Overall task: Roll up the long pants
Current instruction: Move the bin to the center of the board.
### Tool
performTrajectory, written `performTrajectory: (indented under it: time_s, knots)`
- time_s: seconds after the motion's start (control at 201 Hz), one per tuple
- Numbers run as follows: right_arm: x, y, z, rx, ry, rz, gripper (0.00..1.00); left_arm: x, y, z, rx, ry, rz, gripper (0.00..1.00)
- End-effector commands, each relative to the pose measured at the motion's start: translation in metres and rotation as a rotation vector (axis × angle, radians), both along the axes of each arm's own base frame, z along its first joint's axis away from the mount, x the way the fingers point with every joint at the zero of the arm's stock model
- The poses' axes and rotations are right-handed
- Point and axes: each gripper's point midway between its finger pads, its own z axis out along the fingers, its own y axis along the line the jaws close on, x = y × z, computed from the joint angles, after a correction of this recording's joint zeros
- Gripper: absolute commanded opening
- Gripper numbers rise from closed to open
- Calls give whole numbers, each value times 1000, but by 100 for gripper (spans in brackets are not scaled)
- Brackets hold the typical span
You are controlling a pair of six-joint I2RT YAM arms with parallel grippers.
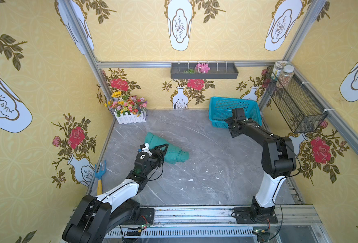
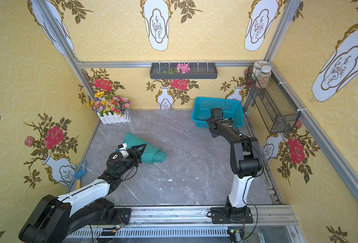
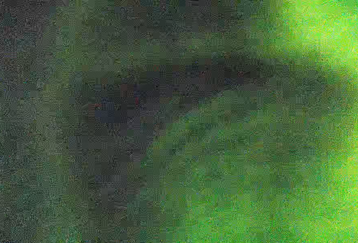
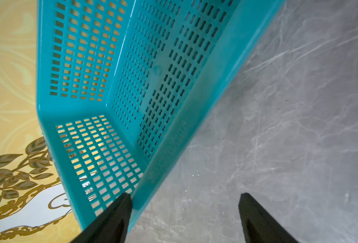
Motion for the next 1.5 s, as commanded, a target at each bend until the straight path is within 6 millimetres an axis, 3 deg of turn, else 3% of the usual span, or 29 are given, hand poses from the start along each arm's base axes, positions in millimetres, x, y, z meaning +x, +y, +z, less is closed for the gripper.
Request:
performTrajectory:
  time_s: [0.0,0.573,0.777,1.012,1.266,1.49]
  knots:
    - [2,-3,-10,12,22,-48,78,4,-4,25,-38,-93,-14,0]
    - [16,1,-32,96,58,-138,44,1,1,24,-30,-83,-7,0]
    - [15,19,-31,109,56,-133,29,0,3,26,-32,-80,3,0]
    - [12,58,-28,148,60,-127,20,-1,5,27,-41,-73,12,0]
    - [-16,114,-29,185,124,-198,17,-4,17,38,-35,-44,80,0]
    - [-31,165,-46,225,157,-272,16,-9,32,48,-49,-19,155,0]
